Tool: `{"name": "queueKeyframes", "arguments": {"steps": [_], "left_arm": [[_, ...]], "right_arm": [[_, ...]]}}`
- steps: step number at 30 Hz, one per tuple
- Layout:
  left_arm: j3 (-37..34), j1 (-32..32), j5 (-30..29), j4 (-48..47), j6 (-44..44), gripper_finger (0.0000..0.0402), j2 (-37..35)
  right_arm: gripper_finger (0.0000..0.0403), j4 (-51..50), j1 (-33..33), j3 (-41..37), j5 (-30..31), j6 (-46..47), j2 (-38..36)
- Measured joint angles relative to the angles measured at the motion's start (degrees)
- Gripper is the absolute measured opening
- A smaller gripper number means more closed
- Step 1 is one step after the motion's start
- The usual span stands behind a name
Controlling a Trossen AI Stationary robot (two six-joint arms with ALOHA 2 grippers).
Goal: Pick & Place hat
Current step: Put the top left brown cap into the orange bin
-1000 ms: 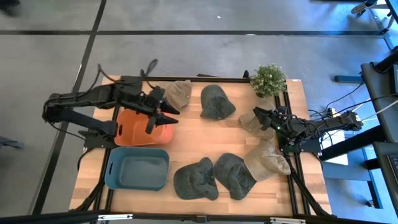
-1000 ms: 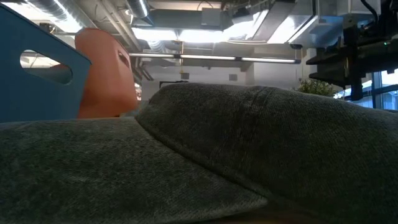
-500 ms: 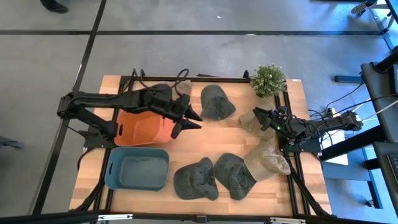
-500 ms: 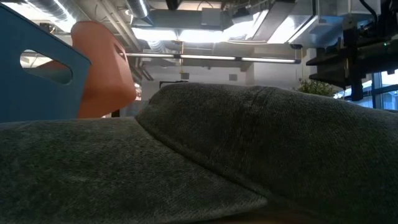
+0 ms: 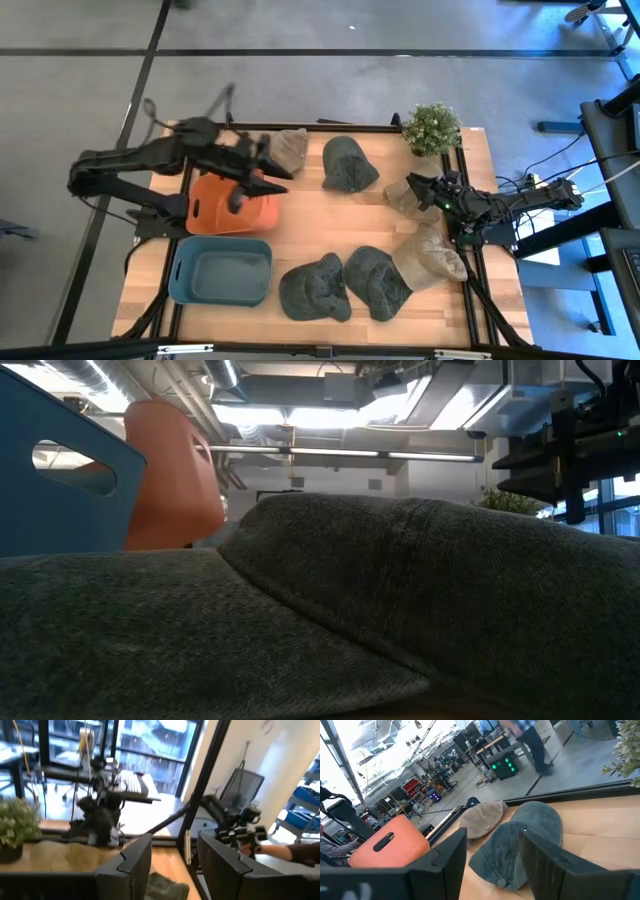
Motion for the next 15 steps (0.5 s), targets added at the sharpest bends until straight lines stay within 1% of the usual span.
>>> {"name": "queueKeyframes", "arguments": {"steps": [9, 15], "left_arm": [[0.0, 0.0, -0.2, -4.9, 1.3, 0.0155, -13.1], [0.0, 0.0, -0.3, -6.5, 1.3, 0.0155, -17.8]], "right_arm": [[0.0179, -1.1, 0.0, 0.0, 0.0, -0.1, 0.0], [0.0179, -1.6, 0.0, 0.0, 0.0, -0.1, 0.0]]}}
